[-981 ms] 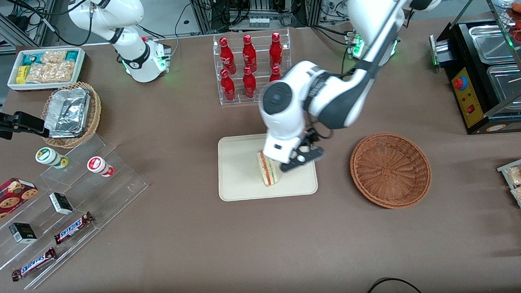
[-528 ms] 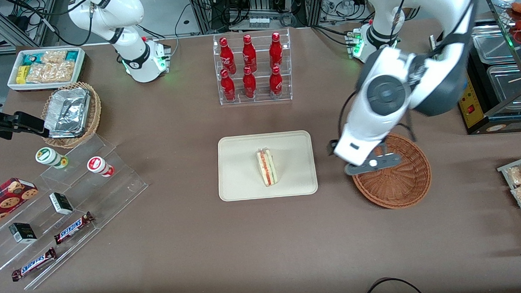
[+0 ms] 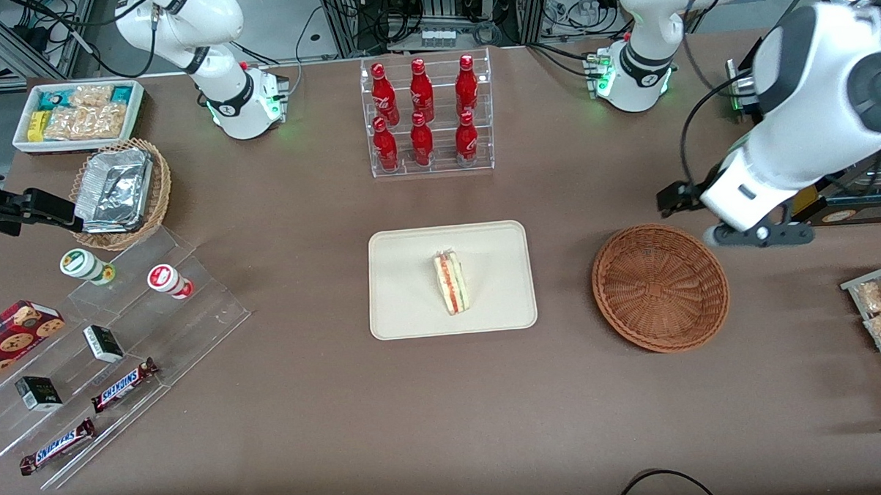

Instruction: Place sandwich from basket to tray

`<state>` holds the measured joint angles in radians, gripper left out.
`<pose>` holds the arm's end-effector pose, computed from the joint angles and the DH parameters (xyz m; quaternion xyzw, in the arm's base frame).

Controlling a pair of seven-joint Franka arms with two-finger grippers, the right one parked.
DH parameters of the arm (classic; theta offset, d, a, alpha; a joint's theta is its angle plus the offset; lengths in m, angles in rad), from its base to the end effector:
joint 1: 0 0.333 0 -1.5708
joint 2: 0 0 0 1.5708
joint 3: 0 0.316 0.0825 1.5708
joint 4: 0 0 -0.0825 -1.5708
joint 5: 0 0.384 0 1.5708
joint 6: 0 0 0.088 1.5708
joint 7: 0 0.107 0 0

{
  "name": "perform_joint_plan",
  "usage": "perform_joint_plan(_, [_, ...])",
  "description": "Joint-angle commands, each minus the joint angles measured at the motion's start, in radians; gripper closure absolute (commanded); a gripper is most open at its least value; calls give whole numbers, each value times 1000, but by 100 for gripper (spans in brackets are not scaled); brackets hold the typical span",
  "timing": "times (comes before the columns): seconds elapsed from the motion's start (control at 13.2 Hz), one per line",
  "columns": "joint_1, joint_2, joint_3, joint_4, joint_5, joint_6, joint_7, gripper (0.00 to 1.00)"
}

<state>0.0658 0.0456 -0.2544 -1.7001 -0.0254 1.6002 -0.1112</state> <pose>0.5506 -0.1052 0.5416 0.9965 -0.0376 -0.0739 0.0074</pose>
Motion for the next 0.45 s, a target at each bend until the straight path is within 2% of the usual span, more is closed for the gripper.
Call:
perform_joint_plan(0.0, [9,-78,49,-29,-21,-49,94,0])
perform_joint_plan(0.38, [0,-115,95,22,-5,-101,133,0])
